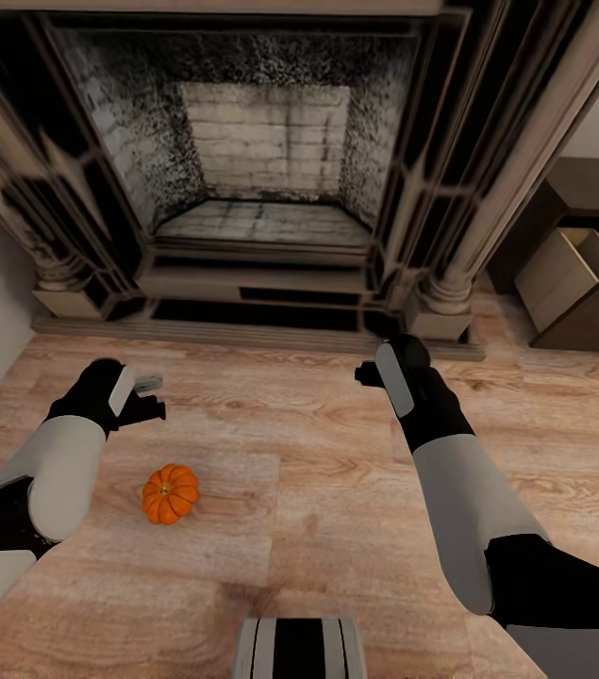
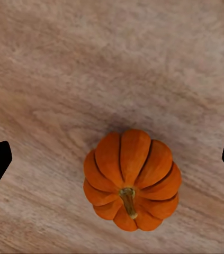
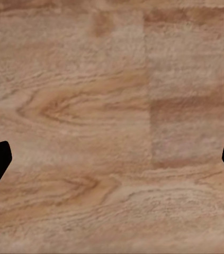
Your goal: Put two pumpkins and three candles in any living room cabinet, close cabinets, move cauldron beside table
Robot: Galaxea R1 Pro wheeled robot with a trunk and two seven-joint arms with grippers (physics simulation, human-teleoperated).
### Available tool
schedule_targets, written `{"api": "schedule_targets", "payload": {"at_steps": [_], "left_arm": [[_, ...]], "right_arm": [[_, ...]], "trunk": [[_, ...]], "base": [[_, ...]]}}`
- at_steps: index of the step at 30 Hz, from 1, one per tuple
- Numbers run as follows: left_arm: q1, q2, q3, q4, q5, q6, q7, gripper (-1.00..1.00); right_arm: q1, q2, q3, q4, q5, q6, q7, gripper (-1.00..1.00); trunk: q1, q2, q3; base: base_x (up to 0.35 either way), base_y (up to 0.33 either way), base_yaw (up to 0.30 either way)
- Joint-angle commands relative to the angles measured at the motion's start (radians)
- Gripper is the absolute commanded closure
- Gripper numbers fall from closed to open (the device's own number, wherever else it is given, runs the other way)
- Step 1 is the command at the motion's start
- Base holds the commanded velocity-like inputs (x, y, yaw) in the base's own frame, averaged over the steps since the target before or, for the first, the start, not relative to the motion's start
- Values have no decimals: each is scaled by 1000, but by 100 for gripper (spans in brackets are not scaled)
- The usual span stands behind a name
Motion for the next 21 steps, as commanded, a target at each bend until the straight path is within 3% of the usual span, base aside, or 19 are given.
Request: {"api": "schedule_targets", "payload": {"at_steps": [1,13,21], "left_arm": [[-1,-1,7,-1,-10,3,-4,-100],[-1,-17,7,-1,-9,5,-5,-100],[-1,-22,7,-1,-8,5,-5,-100]], "right_arm": [[-1,0,1,-1,-9,2,-10,-100],[1,0,2,-2,-8,2,-11,-100],[0,0,5,-23,-4,7,-16,-100]], "trunk": [[0,-1,-5],[6,-3,-51],[6,-3,-51]], "base": [[0,0,0],[0,0,0],[0,0,0]]}}
